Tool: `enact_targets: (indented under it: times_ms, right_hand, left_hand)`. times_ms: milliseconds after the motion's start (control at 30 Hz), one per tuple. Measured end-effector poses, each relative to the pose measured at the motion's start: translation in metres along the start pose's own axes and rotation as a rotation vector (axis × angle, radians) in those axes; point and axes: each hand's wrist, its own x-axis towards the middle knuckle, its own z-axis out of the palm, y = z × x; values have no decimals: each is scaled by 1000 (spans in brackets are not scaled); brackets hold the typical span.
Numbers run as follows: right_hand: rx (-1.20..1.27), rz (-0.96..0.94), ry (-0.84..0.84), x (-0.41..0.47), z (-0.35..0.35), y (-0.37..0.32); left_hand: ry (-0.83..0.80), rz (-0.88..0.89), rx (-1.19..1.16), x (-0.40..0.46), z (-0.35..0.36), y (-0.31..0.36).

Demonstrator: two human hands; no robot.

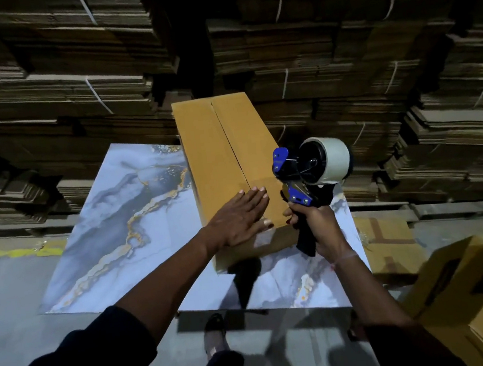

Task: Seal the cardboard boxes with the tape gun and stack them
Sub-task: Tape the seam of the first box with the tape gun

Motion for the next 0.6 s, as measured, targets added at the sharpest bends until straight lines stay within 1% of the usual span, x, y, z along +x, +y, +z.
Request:
enact_targets:
  times_ms: [100,233,467,600]
  right_hand:
    - [-94,-11,13,24,9,-10]
    - [-171,-9,8,47,17,-18]
    - [-151,28,10,60,20,-22]
    - [-144,61,5,69,20,-25]
  left_hand:
    - [23,-40,7,13,-4,-17]
    - [55,-162,26,39,-5,-44]
    - [64,-329,-12,92,-21,-103]
    - [61,-364,0,119,-28,-137]
